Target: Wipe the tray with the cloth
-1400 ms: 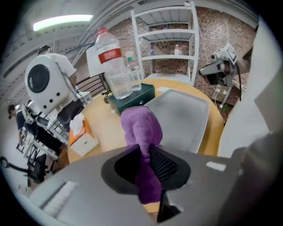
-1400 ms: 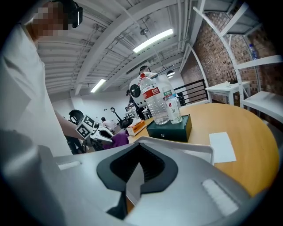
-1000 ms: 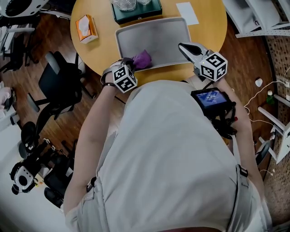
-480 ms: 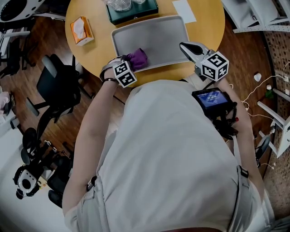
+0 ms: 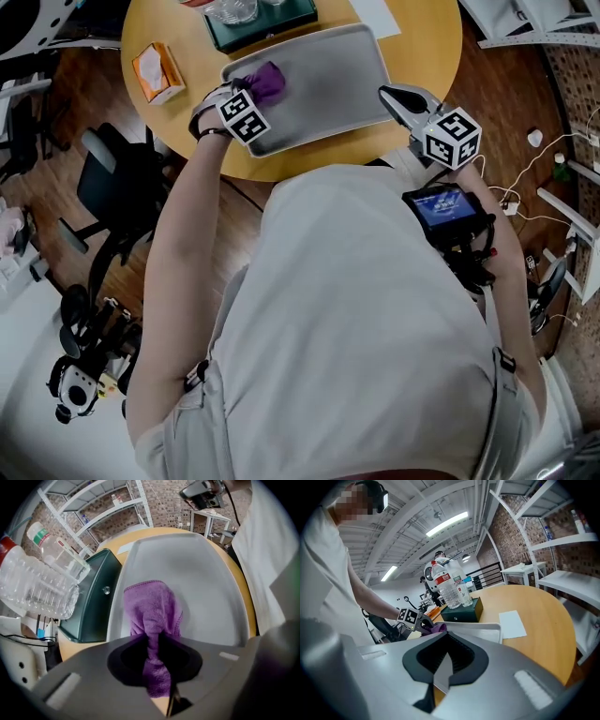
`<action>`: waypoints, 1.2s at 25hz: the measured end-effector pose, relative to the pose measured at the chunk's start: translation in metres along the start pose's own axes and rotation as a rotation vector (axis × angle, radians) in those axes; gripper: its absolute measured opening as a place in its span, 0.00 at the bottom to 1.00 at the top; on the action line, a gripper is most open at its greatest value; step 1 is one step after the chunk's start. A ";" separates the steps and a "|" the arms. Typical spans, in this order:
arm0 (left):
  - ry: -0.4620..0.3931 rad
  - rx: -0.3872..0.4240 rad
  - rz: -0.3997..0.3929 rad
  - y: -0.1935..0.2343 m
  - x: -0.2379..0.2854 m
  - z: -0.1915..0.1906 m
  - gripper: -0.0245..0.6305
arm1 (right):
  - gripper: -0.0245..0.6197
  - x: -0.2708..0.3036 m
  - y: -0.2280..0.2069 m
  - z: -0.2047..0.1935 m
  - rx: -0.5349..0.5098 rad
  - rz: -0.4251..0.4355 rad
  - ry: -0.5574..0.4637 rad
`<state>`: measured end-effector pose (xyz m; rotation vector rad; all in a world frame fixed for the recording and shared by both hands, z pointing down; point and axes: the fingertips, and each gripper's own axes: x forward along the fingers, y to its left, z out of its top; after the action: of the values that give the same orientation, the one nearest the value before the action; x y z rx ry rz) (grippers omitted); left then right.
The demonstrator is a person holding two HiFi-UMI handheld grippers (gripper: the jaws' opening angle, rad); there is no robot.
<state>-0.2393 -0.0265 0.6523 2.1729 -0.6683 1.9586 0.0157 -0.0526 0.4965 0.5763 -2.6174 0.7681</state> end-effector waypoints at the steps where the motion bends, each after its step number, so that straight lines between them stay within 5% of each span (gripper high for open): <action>1: 0.003 0.003 0.009 0.009 0.002 -0.001 0.13 | 0.04 -0.002 -0.002 -0.002 0.008 -0.010 0.000; 7: 0.021 -0.054 0.079 0.051 0.007 -0.005 0.13 | 0.04 -0.011 -0.010 -0.012 0.055 -0.044 -0.002; 22: 0.037 0.058 0.089 0.054 0.011 0.059 0.13 | 0.04 -0.029 -0.016 -0.019 0.060 -0.042 -0.003; 30: 0.007 0.081 0.056 -0.018 -0.001 0.064 0.12 | 0.04 -0.035 -0.008 -0.019 0.040 -0.015 -0.028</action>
<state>-0.1741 -0.0351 0.6462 2.2161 -0.6664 2.0544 0.0533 -0.0381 0.4998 0.6220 -2.6253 0.8143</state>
